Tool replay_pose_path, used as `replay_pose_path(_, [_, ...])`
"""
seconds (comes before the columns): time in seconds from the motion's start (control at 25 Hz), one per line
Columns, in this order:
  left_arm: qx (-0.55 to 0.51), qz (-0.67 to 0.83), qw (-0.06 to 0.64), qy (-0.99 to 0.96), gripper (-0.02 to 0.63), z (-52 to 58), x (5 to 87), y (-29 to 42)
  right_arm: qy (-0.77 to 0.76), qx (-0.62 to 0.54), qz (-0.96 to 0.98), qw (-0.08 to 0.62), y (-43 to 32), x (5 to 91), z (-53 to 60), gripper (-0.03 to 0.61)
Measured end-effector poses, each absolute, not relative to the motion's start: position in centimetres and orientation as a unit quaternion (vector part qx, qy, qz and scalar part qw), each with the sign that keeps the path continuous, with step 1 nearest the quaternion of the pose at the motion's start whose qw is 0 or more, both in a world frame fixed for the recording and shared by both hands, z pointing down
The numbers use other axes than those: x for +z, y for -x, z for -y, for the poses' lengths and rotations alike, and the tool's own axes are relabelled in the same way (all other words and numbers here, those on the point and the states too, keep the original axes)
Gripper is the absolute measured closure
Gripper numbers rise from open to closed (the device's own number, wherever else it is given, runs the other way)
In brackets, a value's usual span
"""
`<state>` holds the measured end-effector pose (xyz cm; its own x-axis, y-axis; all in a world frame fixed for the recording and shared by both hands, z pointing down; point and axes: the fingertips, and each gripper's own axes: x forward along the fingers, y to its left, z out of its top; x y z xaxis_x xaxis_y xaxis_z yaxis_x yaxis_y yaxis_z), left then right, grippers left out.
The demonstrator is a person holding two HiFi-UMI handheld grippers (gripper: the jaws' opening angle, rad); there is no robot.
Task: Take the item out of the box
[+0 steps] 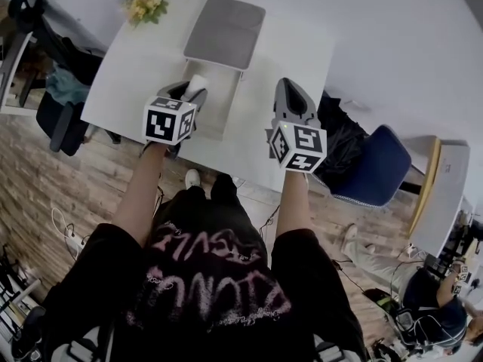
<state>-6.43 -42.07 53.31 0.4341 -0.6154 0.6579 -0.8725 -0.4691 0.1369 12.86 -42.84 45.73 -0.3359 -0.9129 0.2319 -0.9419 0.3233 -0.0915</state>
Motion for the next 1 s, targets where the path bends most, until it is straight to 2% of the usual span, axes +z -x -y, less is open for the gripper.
replay_pose_path(1.0, [0.148, 0.480, 0.131, -0.854, 0.437, 42.2, 40.6, 8.9, -0.585, 0.049, 0.808, 0.046, -10.5, 38.2, 41.2, 0.569])
